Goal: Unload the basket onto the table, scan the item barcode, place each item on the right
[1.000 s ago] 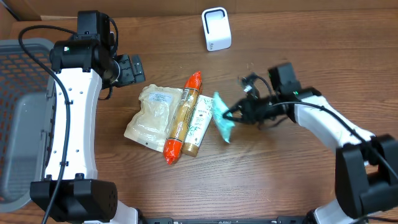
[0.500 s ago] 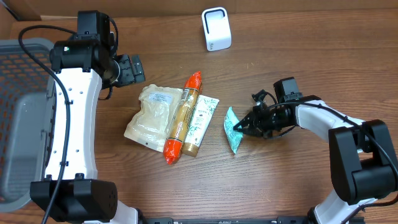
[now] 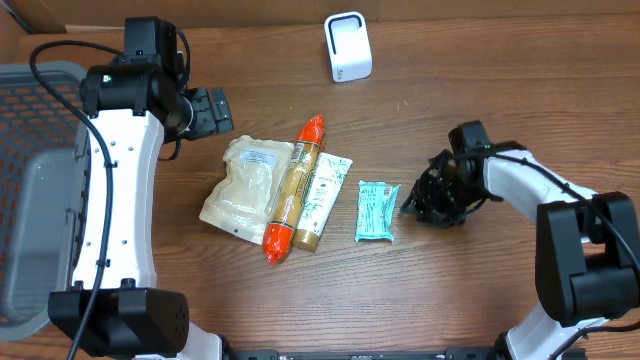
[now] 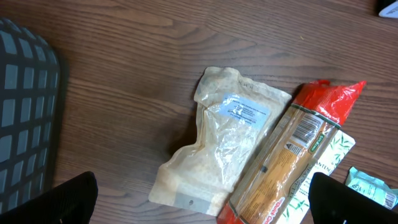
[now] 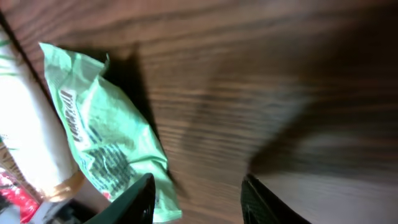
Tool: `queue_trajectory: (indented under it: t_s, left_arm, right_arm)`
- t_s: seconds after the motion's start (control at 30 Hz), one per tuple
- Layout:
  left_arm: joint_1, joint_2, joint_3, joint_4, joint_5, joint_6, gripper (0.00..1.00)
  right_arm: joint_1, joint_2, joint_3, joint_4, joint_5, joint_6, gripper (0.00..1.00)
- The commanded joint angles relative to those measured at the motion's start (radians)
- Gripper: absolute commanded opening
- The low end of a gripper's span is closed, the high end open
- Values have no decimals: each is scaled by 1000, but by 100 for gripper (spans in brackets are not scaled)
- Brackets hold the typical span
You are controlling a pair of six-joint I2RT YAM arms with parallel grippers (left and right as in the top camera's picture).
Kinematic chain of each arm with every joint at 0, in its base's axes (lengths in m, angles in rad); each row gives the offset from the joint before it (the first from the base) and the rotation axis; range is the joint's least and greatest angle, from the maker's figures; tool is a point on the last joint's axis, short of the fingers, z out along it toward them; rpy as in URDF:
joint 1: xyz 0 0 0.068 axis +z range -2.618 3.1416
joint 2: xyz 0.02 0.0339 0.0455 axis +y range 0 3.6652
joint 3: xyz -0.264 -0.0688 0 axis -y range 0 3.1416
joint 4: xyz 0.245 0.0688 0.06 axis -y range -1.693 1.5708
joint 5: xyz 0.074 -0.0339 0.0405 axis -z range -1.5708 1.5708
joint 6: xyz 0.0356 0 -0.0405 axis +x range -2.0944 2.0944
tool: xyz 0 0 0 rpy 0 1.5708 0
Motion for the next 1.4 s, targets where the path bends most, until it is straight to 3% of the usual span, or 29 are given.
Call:
queue_trajectory:
  t_s: [0.0,0.07,0.17,0.3,0.53,1.1,1.13,1.23,1.37]
  left_arm:
    - [-3,8,-4,2,8,-13,99]
    - [-3,8,-4,2,8,-13,99]
    - [-3,8,-4,2,8,-13,99]
    - [-3,8,-4,2,8,-13,100]
    - [-3,8,-4,2,8,-13,100]
    - [-2,8,-4,2,8,-13,99]
    - [-2,8,-4,2,8,-13,100]
    - [-2,8,-4,2,8,-13,99]
    - [-2,8,-4,2,8,-13,100]
  right_arm:
    - [5,-5,113,-60,93,-61,45]
    - [23,-10,163,-103,94,-68,36]
    - [69,-14,208,-126,89,-65,4]
    - [153,-13,210,-101,104,-10,4]
    - [267,-11,203,-71,327,135,4]
    - [280,97,178,-19,337,147,4]
    - [280,105,176,-16,337,147,5]
    - [280,124,175,-16,356,146,37]
    - [265,121,199,-39,389,117,49]
